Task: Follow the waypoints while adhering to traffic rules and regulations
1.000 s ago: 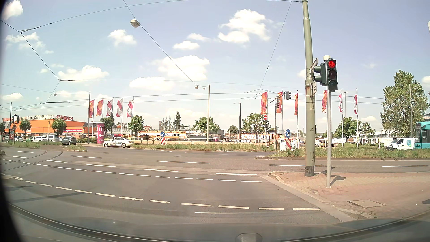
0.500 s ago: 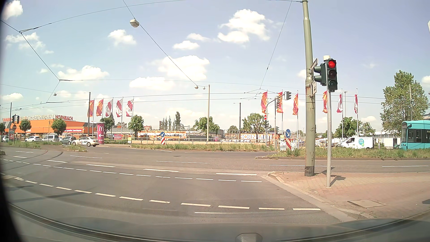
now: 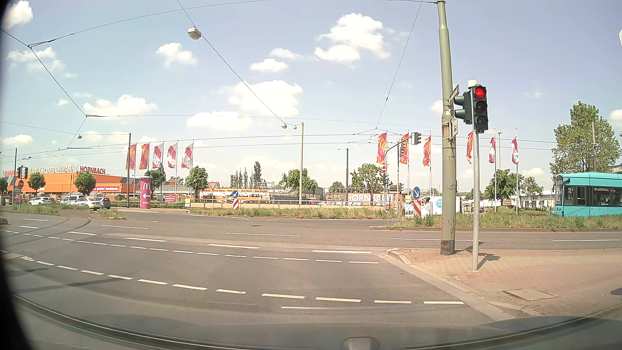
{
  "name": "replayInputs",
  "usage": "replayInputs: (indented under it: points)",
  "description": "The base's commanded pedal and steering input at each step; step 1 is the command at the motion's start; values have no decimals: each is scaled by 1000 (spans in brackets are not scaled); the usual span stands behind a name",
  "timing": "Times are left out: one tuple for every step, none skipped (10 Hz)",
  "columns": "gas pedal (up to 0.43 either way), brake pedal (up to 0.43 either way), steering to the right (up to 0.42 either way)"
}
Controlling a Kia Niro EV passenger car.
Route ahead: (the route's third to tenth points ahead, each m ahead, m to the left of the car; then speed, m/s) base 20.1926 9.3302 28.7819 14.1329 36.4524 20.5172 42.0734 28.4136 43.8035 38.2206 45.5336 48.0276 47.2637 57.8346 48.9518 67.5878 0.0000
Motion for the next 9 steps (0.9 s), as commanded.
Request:
replayInputs:
  points:
    - [0,348,-48]
    - [0,348,-49]
    - [0,348,-48]
    - [0,348,-48]
    - [0,348,-48]
    - [0,348,-49]
    - [0,348,-48]
    - [0,348,-48]
    - [0,348,-48]
